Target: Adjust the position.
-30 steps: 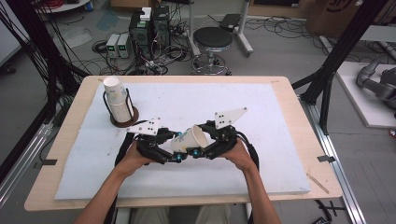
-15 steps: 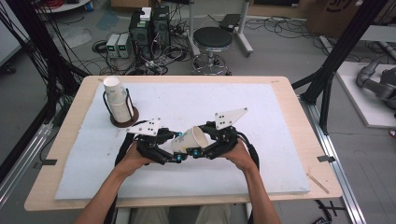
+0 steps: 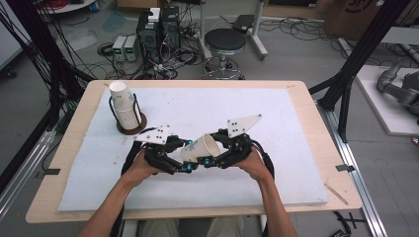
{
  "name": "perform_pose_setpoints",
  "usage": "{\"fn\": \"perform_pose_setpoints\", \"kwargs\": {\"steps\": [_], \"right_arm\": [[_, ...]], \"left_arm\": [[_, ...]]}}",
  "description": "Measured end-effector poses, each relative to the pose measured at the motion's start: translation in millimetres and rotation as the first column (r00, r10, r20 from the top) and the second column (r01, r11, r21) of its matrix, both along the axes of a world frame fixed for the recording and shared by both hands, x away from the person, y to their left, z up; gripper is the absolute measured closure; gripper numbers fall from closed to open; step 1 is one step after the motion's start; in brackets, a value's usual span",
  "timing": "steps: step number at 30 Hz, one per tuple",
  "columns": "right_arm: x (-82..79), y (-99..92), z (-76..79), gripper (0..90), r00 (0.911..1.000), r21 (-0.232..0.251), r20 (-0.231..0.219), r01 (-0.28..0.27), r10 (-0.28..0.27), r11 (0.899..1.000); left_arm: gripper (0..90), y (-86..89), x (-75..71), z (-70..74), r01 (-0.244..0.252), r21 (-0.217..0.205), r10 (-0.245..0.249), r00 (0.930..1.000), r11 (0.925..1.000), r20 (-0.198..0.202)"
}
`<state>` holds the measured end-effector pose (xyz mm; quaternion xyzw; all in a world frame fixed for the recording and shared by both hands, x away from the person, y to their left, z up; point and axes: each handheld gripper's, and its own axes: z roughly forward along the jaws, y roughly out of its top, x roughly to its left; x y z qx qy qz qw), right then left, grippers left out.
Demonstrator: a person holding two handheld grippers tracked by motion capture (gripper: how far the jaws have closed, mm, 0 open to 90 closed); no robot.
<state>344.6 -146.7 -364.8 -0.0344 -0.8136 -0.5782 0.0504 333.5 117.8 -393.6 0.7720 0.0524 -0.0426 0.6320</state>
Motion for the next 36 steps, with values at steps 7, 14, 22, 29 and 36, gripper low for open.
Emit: {"fn": "perform_pose_setpoints", "kwargs": {"steps": [7, 14, 22, 29, 36], "right_arm": [[-0.2, -0.2, 0.1, 35.5, 1.0, -0.001, -0.007, -0.003, 0.003, 1.0], [0.4, -3.1, 1.4, 35.5, 1.0, 0.014, -0.002, 0.006, -0.006, 1.0], [-0.1, -3.8, 1.9, 35.5, 1.0, 0.012, -0.006, 0.004, -0.004, 1.0], [-0.3, -4.0, 2.1, 35.4, 1.0, 0.013, -0.007, 0.004, -0.004, 1.0], [-0.4, -3.7, 2.0, 35.4, 1.0, 0.009, -0.008, 0.0, 0.0, 1.0]], "left_arm": [[36.9, -0.1, -0.2, 0.4, -0.003, 0.004, 0.003, 1.0, 1.0, 0.001], [28.6, 0.0, -0.6, 0.2, -0.008, 0.013, 0.008, 1.0, 0.9999, 0.0], [15.6, -2.1, 0.0, -1.1, -0.038, 0.02, 0.039, 0.9989, 0.9991, -0.026], [6.1, -1.5, 0.0, -0.6, -0.043, 0.011, 0.044, 0.9984, 0.999, -0.037], [6.1, -1.4, -0.6, -0.6, -0.046, 0.032, 0.047, 0.9985, 0.9984, -0.03]]}}
